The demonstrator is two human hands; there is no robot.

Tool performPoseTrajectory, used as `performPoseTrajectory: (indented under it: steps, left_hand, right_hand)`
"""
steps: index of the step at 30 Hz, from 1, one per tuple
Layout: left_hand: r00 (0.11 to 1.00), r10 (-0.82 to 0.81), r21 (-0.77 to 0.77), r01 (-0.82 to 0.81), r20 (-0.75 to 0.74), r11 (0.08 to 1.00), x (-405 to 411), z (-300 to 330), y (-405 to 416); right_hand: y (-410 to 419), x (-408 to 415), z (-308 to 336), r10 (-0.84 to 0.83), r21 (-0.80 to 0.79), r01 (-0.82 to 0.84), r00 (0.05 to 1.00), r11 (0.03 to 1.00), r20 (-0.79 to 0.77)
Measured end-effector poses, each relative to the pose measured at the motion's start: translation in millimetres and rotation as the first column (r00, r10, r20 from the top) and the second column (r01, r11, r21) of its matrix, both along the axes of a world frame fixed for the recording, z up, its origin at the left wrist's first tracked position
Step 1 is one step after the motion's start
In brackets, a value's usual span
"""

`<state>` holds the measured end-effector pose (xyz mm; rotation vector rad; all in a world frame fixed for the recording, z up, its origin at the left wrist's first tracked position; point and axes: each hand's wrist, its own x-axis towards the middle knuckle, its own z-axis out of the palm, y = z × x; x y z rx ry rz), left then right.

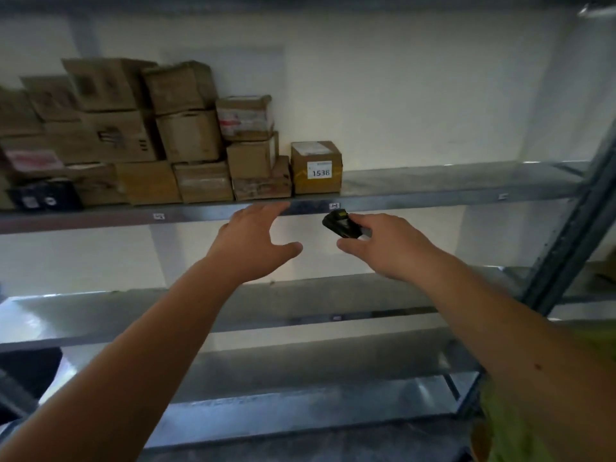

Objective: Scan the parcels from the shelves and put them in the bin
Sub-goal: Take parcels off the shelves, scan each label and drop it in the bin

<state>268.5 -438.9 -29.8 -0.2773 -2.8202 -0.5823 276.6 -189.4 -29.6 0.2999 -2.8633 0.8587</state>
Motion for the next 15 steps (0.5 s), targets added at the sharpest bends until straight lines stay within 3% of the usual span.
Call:
performPoseTrajectory:
  steps: [7, 15]
  left_hand:
    - [0.994, -0.112, 0.105, 0.113, -0.016, 0.988, -47.3, 33.2, 19.5]
    - [0.996, -0.092, 0.247, 0.092, -0.013, 0.965, -133.2, 48.6, 53.3]
  right_hand:
    - [24.0, -31.1, 33.4, -0.032, 0.068, 0.034, 0.999, 0.997, -0.036]
    - [53.8, -108.1, 54.1, -0.02, 0.078, 0.026, 0.997, 0.997, -0.077]
